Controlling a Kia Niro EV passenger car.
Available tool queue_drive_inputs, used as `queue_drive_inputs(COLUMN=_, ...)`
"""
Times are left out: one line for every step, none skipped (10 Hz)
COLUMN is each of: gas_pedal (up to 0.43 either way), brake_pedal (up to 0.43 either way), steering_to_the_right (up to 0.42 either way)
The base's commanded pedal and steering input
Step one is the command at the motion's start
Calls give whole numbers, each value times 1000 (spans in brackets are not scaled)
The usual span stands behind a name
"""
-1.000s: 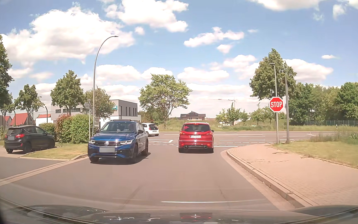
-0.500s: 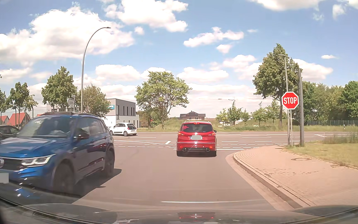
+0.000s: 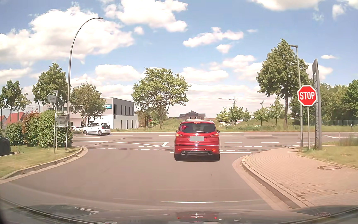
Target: Follow the waypoints while adhering to traffic rules and regulations
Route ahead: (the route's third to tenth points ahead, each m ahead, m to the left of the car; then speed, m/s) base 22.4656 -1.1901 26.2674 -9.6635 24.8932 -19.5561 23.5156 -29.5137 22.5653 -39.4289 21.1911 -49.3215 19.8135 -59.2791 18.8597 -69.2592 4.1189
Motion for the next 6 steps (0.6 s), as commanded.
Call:
queue_drive_inputs(gas_pedal=0, brake_pedal=37, steering_to_the_right=1)
queue_drive_inputs(gas_pedal=0, brake_pedal=49, steering_to_the_right=1)
queue_drive_inputs(gas_pedal=0, brake_pedal=55, steering_to_the_right=1)
queue_drive_inputs(gas_pedal=0, brake_pedal=67, steering_to_the_right=1)
queue_drive_inputs(gas_pedal=0, brake_pedal=98, steering_to_the_right=1)
queue_drive_inputs(gas_pedal=0, brake_pedal=110, steering_to_the_right=1)
